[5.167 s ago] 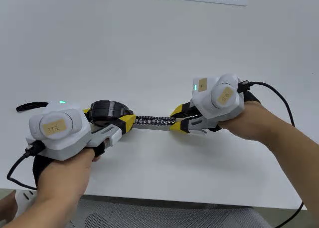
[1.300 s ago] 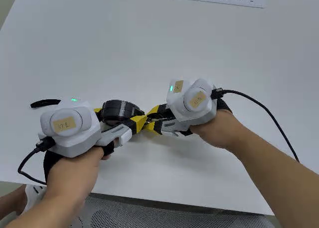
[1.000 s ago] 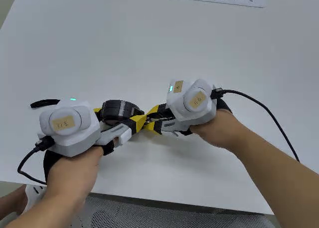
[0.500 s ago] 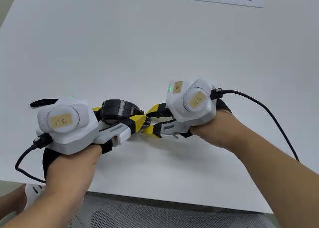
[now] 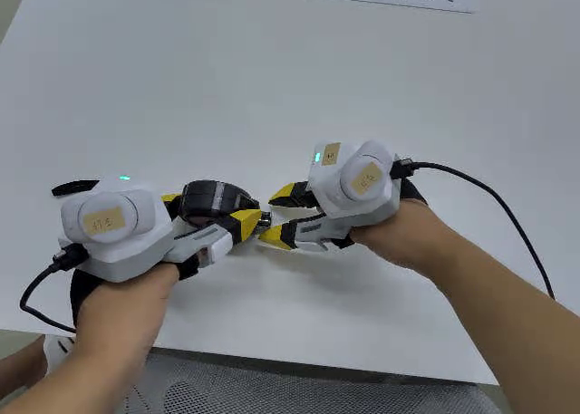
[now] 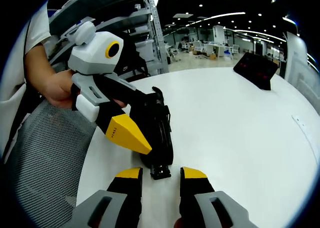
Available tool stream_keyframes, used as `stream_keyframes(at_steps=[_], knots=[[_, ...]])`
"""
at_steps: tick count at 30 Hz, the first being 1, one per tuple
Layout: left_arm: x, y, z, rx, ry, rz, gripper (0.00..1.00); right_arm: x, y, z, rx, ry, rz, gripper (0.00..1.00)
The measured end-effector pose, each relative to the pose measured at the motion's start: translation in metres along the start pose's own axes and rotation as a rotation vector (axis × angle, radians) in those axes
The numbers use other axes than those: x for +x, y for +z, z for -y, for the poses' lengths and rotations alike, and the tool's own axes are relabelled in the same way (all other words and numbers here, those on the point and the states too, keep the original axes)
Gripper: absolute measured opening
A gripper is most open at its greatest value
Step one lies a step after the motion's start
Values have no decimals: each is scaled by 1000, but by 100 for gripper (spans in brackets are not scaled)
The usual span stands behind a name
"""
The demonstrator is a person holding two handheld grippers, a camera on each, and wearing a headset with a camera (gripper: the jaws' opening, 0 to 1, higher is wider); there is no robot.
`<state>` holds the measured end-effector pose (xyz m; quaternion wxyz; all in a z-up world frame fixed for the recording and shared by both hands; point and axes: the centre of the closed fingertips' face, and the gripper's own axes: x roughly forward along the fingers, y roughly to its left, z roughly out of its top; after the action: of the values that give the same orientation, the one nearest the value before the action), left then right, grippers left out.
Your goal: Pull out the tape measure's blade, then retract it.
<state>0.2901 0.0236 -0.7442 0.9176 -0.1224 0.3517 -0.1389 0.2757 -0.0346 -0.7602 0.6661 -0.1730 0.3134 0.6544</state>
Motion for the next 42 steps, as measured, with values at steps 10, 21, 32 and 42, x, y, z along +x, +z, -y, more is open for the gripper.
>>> stream_keyframes(at_steps=[10,21,32,42], knots=[[-4,2,3,23,-13,0,63,-9,4,0,9,-23,20,28],[-15,5,-2,56,-36,-2,65,-27,2,-1,61,-70,65,33],[-29,3,-6,170,-49,-35,74,-48,2,-1,72,-108,77,40],[-42,6,-14,265,-31,-42,81,-66,-3,0,81,-150,77,48]])
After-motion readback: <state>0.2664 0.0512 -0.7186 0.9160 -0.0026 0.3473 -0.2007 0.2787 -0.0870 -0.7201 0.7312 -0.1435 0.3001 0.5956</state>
